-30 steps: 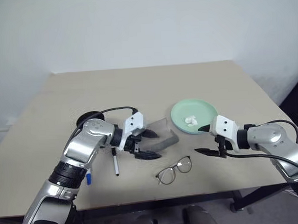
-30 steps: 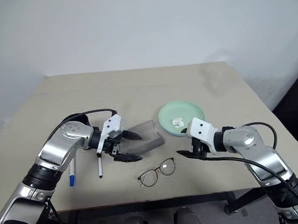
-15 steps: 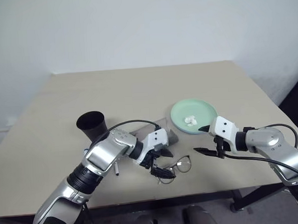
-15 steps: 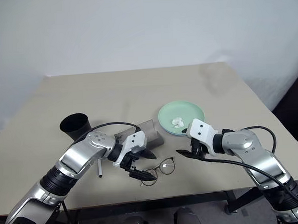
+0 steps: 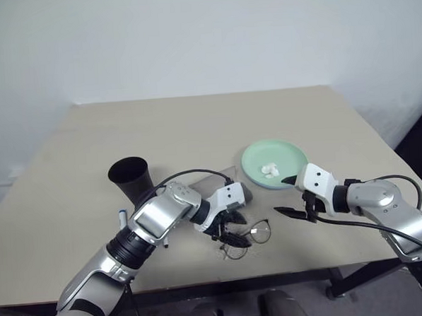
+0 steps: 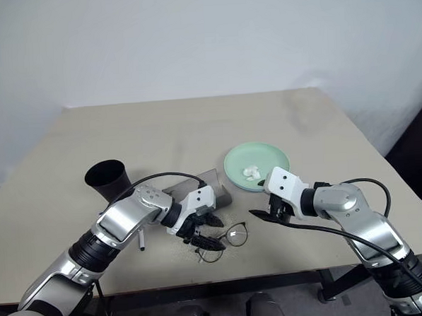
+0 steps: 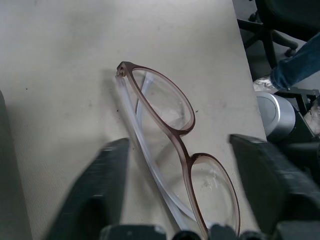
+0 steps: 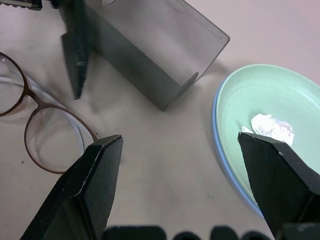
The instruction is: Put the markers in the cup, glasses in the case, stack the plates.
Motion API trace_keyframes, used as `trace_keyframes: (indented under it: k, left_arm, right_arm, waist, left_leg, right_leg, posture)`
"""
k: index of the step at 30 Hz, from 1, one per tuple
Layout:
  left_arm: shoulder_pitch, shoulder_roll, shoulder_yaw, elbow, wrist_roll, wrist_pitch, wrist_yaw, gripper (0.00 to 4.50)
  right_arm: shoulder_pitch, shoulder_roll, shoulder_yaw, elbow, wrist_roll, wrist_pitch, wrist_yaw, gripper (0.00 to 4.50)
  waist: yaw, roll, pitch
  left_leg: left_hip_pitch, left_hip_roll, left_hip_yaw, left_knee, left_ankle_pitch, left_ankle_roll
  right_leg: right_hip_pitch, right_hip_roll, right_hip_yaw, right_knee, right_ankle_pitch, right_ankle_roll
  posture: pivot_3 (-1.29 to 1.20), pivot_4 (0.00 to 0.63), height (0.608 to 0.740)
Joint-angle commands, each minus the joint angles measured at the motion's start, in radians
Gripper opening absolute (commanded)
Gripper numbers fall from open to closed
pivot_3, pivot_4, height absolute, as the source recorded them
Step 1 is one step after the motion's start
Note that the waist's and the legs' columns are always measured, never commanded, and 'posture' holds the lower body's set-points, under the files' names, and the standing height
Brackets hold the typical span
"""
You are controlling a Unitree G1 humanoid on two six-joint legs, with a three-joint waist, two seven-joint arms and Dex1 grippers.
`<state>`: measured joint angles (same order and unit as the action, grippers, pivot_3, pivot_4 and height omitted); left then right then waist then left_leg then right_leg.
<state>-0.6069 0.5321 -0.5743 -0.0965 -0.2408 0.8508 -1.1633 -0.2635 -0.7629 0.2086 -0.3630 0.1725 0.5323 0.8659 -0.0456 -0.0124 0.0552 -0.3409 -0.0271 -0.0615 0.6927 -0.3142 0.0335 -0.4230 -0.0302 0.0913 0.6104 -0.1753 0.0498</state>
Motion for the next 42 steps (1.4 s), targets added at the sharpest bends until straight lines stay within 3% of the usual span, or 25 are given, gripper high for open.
trace_keyframes:
  k: [1, 2, 16, 21, 22, 29, 33, 37, 42]
  left_arm:
    - [-0.038, -0.004, -0.007, 0.008, 0.018, -0.005, 0.004, 1.99]
    - [-0.040, -0.006, -0.009, 0.013, 0.021, -0.004, 0.007, 1.68]
    - [-0.058, -0.013, -0.029, 0.039, 0.000, 0.046, -0.057, 1.68]
    - [-0.070, -0.017, -0.038, 0.056, 0.020, 0.026, -0.063, 0.19]
    - [-0.074, -0.017, -0.040, 0.059, 0.024, 0.025, -0.061, 0.06]
    - [-0.091, -0.017, -0.014, 0.060, 0.006, 0.002, -0.067, 0.06]
    - [-0.165, -0.029, 0.074, 0.118, -0.020, -0.008, -0.056, 0.06]
    - [-0.302, -0.011, 0.160, 0.257, -0.020, -0.045, -0.063, 0.06]
    - [-0.418, 0.002, 0.174, 0.470, 0.050, -0.168, -0.079, 0.06]
  right_arm:
    - [-0.016, 0.006, -0.024, -0.012, -0.007, -0.015, -0.012, 4.00]
    - [-0.017, 0.007, -0.024, -0.011, -0.009, -0.016, -0.013, 4.00]
    - [-0.023, 0.023, -0.024, -0.003, -0.025, -0.022, -0.021, 4.00]
    - [-0.018, 0.023, -0.026, -0.010, -0.026, -0.021, -0.023, 4.00]
    - [-0.016, 0.022, -0.027, -0.013, -0.026, -0.020, -0.024, 4.00]
    - [-0.008, 0.019, -0.029, -0.019, -0.025, -0.016, -0.026, 4.00]
    - [-0.010, 0.020, -0.029, -0.017, -0.024, -0.015, -0.027, 4.00]
    - [-0.014, 0.020, -0.029, -0.008, -0.025, -0.020, -0.025, 4.00]
    - [-0.024, 0.029, -0.022, 0.002, -0.027, -0.025, -0.026, 4.00]
  waist:
    - [0.000, 0.000, 0.000]
    - [0.000, 0.000, 0.000]
    - [0.000, 0.000, 0.000]
    - [0.000, 0.000, 0.000]
    - [0.000, 0.000, 0.000]
    - [0.000, 0.000, 0.000]
    - [0.000, 0.000, 0.000]
    - [0.000, 0.000, 0.000]
    - [0.000, 0.000, 0.000]
  left_leg:
    - [0.000, 0.000, 0.000, 0.000, 0.000, 0.000]
    - [0.000, 0.000, 0.000, 0.000, 0.000, 0.000]
    - [0.000, 0.000, 0.000, 0.001, 0.000, 0.000]
    - [0.000, 0.000, 0.000, 0.002, 0.000, 0.000]
    - [0.000, 0.000, 0.000, 0.002, 0.000, 0.000]
    - [0.001, 0.000, 0.000, 0.004, 0.000, 0.000]
    - [0.001, 0.000, 0.000, 0.006, 0.000, 0.000]
    - [0.000, 0.000, 0.000, 0.007, 0.000, 0.001]
    - [0.000, 0.000, 0.000, 0.005, 0.000, 0.001]
  right_leg:
    - [0.000, 0.000, 0.000, 0.000, 0.000, 0.000]
    - [0.000, 0.000, 0.000, 0.000, 0.000, 0.000]
    - [0.000, 0.000, 0.000, 0.000, 0.000, 0.000]
    - [0.000, 0.000, 0.000, 0.001, 0.000, 0.000]
    - [0.001, 0.000, 0.000, 0.001, 0.000, 0.000]
    - [0.002, 0.001, 0.000, 0.001, 0.000, 0.000]
    - [0.002, 0.001, 0.000, 0.001, 0.000, 0.000]
    - [0.002, 0.001, 0.000, 0.001, 0.001, 0.001]
    - [0.002, 0.001, 0.000, 0.001, 0.001, 0.001]
  posture:
    - [0.00, 0.000, 0.740]
    - [0.00, 0.000, 0.740]
    - [0.00, 0.000, 0.740]
    - [0.00, 0.000, 0.740]
    - [0.00, 0.000, 0.740]
    - [0.00, 0.000, 0.740]
    - [0.00, 0.000, 0.740]
    - [0.00, 0.000, 0.740]
    - [0.00, 0.000, 0.740]
